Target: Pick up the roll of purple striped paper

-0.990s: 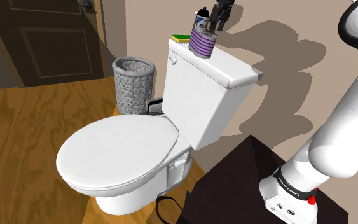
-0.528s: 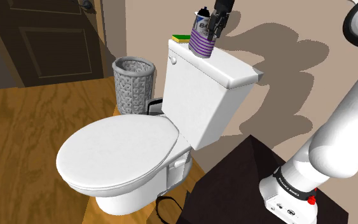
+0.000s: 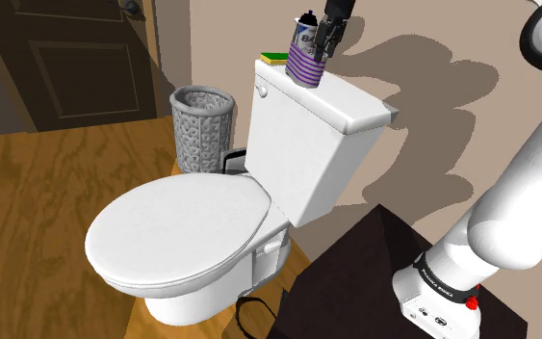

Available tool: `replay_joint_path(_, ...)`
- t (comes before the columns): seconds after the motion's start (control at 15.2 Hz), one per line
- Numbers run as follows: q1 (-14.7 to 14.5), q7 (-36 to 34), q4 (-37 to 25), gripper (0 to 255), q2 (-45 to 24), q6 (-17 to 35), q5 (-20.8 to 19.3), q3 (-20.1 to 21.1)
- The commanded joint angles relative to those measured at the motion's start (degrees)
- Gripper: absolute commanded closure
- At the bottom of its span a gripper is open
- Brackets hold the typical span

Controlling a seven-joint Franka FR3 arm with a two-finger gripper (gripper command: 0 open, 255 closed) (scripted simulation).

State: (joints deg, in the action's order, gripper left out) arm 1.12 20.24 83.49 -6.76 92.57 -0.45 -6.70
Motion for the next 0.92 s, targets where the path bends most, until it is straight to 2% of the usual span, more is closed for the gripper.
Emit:
replay_joint_path(0.0, 0.0, 0.0, 0.1, 255, -0.1, 0.0, 0.0, 0.0)
replay_joint_path(0.86, 0.5, 0.5, -17.2, 255, -5.1, -12.3, 0.6, -0.2)
